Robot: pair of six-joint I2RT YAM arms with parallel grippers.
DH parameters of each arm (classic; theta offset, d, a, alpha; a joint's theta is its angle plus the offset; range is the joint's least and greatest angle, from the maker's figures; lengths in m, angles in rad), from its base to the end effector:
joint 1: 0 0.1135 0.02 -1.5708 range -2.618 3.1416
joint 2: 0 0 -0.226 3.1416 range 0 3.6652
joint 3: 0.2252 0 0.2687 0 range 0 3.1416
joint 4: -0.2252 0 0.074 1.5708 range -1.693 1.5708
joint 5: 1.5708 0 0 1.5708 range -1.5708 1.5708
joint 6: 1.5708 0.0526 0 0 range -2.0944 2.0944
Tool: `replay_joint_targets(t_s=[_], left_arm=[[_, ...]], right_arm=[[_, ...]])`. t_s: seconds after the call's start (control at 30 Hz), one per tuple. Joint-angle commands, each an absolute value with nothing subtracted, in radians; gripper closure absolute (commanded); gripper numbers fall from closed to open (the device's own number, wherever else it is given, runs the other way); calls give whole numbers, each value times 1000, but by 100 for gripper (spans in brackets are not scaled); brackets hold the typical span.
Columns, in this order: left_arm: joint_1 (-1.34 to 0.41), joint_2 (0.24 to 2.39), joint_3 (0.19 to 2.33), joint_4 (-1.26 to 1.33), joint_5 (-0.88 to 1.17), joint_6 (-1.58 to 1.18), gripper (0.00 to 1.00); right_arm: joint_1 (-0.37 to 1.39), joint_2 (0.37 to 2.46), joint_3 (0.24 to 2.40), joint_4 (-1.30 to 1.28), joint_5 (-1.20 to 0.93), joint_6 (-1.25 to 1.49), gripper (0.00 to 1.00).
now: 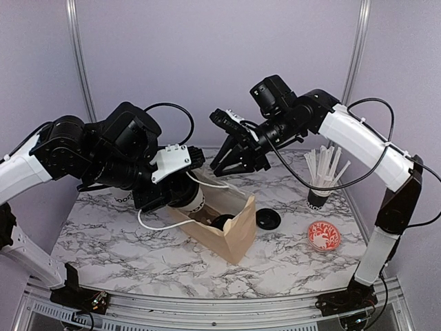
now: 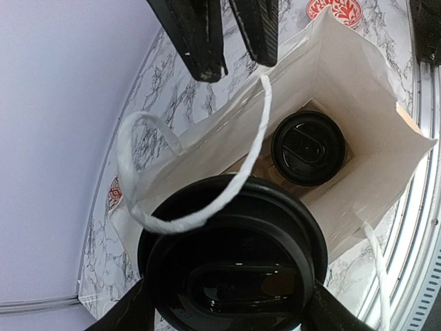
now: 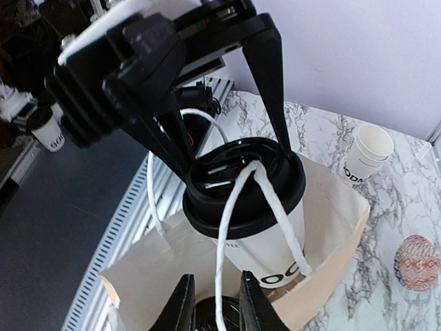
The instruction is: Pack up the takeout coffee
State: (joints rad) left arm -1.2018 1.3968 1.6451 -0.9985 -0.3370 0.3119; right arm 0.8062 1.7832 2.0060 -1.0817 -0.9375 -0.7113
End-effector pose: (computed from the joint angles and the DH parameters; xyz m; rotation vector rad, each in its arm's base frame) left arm 0.1282 -0.2833 0.3743 1.4332 1.7615 -0.0763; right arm 0.2314 0.3025 0.3712 -1.8392 1.3297 1.1675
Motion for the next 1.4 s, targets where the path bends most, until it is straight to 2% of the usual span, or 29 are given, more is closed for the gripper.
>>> replay_joint_targets(t_s=[0.0, 0.07, 0.17, 0.37, 0.57, 0.93, 1.03, 1.37], left_arm=[[-1193, 1368, 1655, -974, -288, 311, 35], [-1194, 1355, 1656, -974, -271, 303, 35], [-1193, 1336, 1640, -974, -258, 287, 35], [-1195, 1301, 1559, -975, -213, 240, 36], [-1216, 1244, 1514, -972, -135, 156, 38], [-1298, 1218, 1414, -945, -159, 112, 38], [-1342, 1235, 1417, -933, -187, 110, 38], [-1461, 1311, 1472, -915, -322, 127, 38]], right_arm=[[791, 1746, 2029, -1090, -850, -713, 69], [758, 1728, 2006, -1058, -836, -681, 56], [699, 1716, 1939, -973, -793, -623, 49], [624, 1789, 1830, -873, -648, -574, 47], [633, 1885, 1758, -799, -555, -538, 48], [726, 2150, 1849, -832, -451, -553, 47], [743, 2221, 1919, -863, -469, -564, 48], [810, 2363, 2091, -986, -716, -734, 46]])
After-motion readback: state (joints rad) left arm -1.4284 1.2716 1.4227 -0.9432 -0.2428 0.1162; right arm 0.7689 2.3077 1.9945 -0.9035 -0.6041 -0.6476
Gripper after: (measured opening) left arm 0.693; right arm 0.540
